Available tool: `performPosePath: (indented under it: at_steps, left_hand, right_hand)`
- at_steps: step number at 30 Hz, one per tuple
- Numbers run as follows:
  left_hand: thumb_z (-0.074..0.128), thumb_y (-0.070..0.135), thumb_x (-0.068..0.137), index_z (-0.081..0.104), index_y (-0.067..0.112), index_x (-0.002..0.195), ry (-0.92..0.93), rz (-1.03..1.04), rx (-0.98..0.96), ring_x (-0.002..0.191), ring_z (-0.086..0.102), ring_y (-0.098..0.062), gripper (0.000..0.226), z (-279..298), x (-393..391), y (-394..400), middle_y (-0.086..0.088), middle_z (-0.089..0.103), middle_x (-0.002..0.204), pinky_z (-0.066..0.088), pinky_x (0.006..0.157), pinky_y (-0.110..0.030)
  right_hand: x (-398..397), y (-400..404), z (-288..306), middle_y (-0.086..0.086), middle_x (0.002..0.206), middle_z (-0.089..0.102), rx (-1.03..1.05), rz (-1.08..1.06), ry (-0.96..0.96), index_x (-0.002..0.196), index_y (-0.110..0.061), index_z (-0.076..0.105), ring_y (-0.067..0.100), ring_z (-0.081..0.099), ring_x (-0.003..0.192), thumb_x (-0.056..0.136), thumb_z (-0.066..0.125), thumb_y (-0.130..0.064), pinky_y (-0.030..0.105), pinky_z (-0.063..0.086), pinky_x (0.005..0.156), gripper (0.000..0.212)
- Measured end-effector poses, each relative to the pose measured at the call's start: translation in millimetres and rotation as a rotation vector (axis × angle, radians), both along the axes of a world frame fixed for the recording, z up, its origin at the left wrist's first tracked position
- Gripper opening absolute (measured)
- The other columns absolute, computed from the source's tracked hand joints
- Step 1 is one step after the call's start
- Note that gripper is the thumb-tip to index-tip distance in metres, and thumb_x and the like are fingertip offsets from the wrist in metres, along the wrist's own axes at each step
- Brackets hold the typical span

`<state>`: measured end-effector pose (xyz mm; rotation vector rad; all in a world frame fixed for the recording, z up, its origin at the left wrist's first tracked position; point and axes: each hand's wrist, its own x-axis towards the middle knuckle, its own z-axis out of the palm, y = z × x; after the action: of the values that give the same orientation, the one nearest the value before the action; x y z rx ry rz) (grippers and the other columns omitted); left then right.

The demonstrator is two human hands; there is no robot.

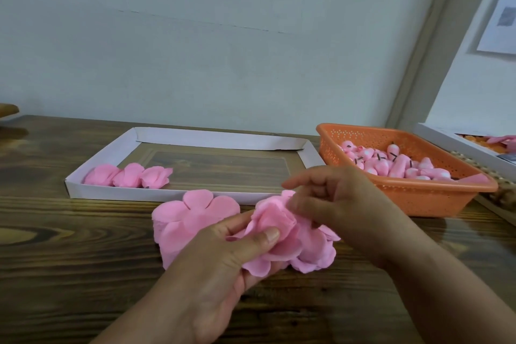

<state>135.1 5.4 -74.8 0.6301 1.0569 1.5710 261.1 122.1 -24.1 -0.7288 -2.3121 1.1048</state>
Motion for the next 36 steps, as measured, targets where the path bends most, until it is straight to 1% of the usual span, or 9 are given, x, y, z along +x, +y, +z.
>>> performPosePath:
  at_steps: [3,5,7,10,13,20,25,32,36]
  left_hand:
    - [0.072,0.007,0.062,0.070,-0.001,0.107,-0.046,0.007,0.013,0.088,0.072,-0.028,0.045,2.6,-1.0,-1.7,-0.018,0.072,0.102,0.058,0.062,-0.027]
    - [0.070,0.003,0.065,0.069,-0.003,0.106,-0.092,0.011,0.014,0.086,0.072,-0.027,0.041,4.1,-2.2,-2.0,-0.019,0.072,0.101,0.057,0.059,-0.026]
    - [0.069,0.002,0.067,0.070,-0.004,0.102,-0.099,0.005,0.012,0.081,0.072,-0.027,0.035,5.7,-1.9,-1.5,-0.021,0.072,0.098,0.056,0.058,-0.026]
    - [0.068,0.002,0.070,0.073,-0.003,0.087,-0.092,-0.016,0.011,0.079,0.069,-0.030,0.018,6.4,-0.4,-1.0,-0.021,0.071,0.086,0.057,0.060,-0.028]
    - [0.069,0.005,0.066,0.075,-0.002,0.086,-0.111,-0.063,-0.016,0.082,0.068,-0.031,0.021,6.0,0.1,-2.6,-0.022,0.071,0.089,0.058,0.060,-0.027]
    - [0.070,0.006,0.058,0.077,0.001,0.079,-0.124,-0.061,-0.028,0.069,0.071,-0.024,0.022,11.1,1.6,-5.8,-0.020,0.073,0.088,0.057,0.053,-0.026]
    - [0.070,0.006,0.060,0.076,-0.001,0.081,-0.109,-0.064,-0.031,0.069,0.070,-0.025,0.024,10.3,1.1,-6.5,-0.023,0.071,0.088,0.058,0.054,-0.026]
    - [0.071,0.006,0.060,0.075,-0.004,0.079,-0.129,-0.088,-0.012,0.068,0.070,-0.025,0.022,11.2,1.6,-7.1,-0.024,0.070,0.083,0.057,0.053,-0.026]
    - [0.073,0.007,0.055,0.073,-0.007,0.079,-0.130,-0.092,-0.009,0.070,0.069,-0.026,0.027,10.4,1.4,-6.5,-0.023,0.070,0.081,0.057,0.055,-0.027]
  right_hand:
    - [-0.1,1.6,-4.2,0.009,0.074,0.070,0.028,-0.014,-0.014,0.096,-0.019,0.068,0.024,0.066,0.069,0.082,0.061,0.003,0.038,0.056,0.069,0.027]
    - [0.6,3.5,-4.3,0.004,0.078,0.070,0.076,-0.020,0.003,0.096,-0.019,0.070,0.021,0.065,0.075,0.080,0.059,0.004,0.032,0.056,0.069,0.030]
    - [2.4,2.5,-0.4,-0.004,0.091,0.068,0.089,0.075,0.039,0.101,-0.023,0.069,0.008,0.063,0.087,0.078,0.065,-0.007,0.025,0.052,0.076,0.028]
    - [4.2,-3.6,5.1,-0.005,0.102,0.068,0.115,0.311,-0.044,0.107,-0.025,0.067,0.013,0.062,0.100,0.069,0.077,-0.030,0.037,0.048,0.091,0.040]
    - [4.8,-1.6,6.2,0.003,0.094,0.068,0.133,0.333,-0.023,0.098,-0.016,0.070,0.021,0.063,0.090,0.069,0.081,-0.017,0.045,0.050,0.085,0.031]
    - [13.4,11.8,6.4,0.011,0.085,0.068,0.030,0.299,0.058,0.097,-0.012,0.068,0.024,0.064,0.080,0.075,0.069,0.007,0.022,0.052,0.070,0.029]
    - [12.8,12.6,5.0,0.015,0.089,0.068,-0.005,0.330,0.043,0.101,-0.009,0.066,0.036,0.064,0.086,0.076,0.063,0.014,0.031,0.055,0.073,0.034]
    - [6.2,8.0,6.4,0.016,0.087,0.068,0.061,0.355,0.042,0.099,-0.005,0.067,0.035,0.063,0.080,0.077,0.072,0.000,0.049,0.054,0.075,0.023]
    - [5.6,6.3,3.3,0.017,0.085,0.068,0.039,0.366,0.074,0.096,-0.004,0.069,0.036,0.062,0.077,0.074,0.076,-0.014,0.049,0.053,0.074,0.025]
